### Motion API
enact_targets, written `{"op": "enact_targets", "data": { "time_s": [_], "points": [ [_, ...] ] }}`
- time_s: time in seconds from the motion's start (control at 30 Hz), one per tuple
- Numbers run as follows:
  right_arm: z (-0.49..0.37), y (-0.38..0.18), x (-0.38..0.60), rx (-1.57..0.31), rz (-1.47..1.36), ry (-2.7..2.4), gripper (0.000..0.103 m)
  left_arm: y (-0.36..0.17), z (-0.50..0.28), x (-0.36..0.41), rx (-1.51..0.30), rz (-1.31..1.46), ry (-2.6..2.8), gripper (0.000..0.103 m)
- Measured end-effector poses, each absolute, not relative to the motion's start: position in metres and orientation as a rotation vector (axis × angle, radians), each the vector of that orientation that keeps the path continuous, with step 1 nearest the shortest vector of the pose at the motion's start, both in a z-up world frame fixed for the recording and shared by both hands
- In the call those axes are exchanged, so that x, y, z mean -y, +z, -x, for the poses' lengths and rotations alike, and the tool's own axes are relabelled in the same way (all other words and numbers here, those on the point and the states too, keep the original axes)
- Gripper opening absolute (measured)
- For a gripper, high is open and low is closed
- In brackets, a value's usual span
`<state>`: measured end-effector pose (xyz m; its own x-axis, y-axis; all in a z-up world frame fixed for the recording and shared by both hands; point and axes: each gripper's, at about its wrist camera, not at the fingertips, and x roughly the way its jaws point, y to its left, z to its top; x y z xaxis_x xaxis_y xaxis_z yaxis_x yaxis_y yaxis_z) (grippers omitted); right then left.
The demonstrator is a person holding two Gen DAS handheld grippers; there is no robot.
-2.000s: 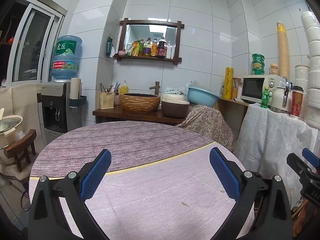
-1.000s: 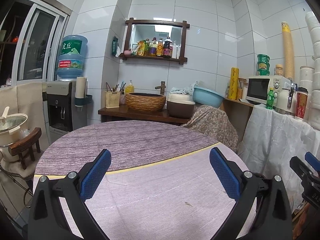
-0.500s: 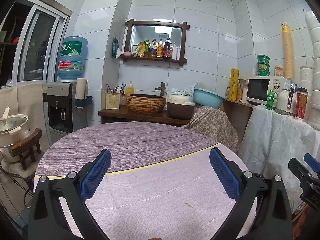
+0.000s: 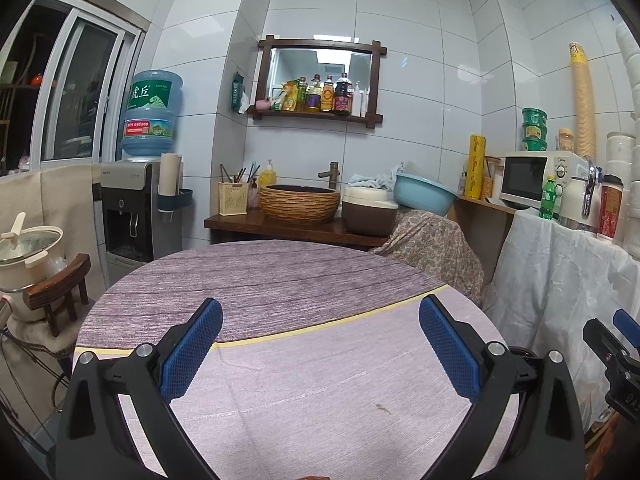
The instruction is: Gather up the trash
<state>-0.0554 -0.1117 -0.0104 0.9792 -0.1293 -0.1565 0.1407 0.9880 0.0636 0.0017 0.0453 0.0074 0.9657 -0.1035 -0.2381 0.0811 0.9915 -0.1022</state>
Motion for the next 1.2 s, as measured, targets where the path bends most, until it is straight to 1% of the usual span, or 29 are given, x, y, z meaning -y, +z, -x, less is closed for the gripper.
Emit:
{"op": "enact_targets", "data": {
  "time_s": [1.2],
  "points": [
    [0.0541, -0.0146, 0.1116, -0.163, -0.083, -0.132, 0.097, 0.0056, -0.0071, -0.0456, -0.27, 0.081, -0.1, 0.098]
  ]
}}
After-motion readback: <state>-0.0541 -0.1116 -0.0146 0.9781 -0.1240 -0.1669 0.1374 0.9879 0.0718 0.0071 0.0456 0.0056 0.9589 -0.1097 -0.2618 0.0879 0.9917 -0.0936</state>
